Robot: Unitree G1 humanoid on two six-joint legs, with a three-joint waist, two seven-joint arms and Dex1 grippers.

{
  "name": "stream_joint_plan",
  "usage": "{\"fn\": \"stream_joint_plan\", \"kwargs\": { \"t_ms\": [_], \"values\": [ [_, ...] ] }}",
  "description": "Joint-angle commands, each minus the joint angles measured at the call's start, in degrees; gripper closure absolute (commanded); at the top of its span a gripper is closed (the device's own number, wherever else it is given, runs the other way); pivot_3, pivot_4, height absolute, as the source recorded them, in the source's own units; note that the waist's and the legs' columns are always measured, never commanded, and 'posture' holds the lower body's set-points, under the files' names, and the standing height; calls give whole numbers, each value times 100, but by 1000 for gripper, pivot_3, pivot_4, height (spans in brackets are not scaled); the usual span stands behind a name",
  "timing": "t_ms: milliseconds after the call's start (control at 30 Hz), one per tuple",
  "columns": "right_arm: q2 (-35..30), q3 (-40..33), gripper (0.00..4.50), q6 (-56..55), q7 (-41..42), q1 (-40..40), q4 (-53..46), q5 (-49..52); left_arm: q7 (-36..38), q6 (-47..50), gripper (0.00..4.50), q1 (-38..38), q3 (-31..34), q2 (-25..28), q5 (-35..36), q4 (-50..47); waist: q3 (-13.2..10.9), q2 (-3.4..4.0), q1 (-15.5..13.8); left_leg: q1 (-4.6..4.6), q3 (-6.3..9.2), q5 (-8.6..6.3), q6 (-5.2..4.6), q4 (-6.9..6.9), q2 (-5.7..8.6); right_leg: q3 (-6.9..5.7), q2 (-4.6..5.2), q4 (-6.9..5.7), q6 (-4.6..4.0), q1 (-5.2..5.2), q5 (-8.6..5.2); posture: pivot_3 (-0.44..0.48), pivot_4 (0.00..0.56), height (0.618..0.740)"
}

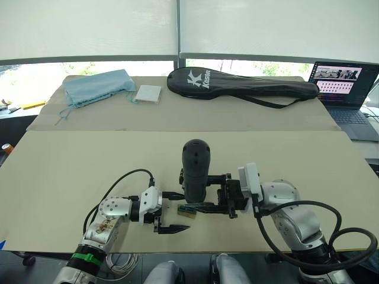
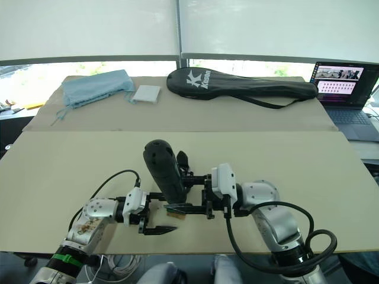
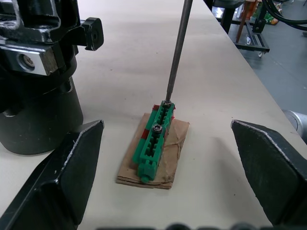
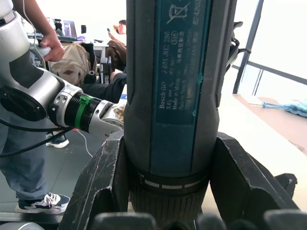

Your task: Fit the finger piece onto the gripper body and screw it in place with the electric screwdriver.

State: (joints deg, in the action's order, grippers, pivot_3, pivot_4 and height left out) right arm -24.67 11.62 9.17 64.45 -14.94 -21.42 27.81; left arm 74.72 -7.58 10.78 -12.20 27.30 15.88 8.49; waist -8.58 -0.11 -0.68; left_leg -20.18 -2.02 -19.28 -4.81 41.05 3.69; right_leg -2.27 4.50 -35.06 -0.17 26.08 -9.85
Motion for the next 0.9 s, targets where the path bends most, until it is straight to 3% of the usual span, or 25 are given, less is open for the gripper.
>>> {"fn": "stream_joint_plan", "kwargs": {
  "t_ms": [33, 900],
  "values": [
    [-4, -126, 2582, -84, -17, -28, -240, 213, 10, 98, 0, -171, -180, -10, -100, 189, 0, 0, 0, 0, 0, 0, 0, 0, 0, 0, 0, 0, 0, 0, 0, 0, 150, 740],
    [-16, 38, 2582, -14, -91, -21, -83, 109, 6, 104, 0, -199, -160, 12, -93, 159, 2, 0, 1, 0, 0, 0, -1, -1, -1, 0, 0, 1, 0, 0, 0, 0, 150, 740]
  ]
}}
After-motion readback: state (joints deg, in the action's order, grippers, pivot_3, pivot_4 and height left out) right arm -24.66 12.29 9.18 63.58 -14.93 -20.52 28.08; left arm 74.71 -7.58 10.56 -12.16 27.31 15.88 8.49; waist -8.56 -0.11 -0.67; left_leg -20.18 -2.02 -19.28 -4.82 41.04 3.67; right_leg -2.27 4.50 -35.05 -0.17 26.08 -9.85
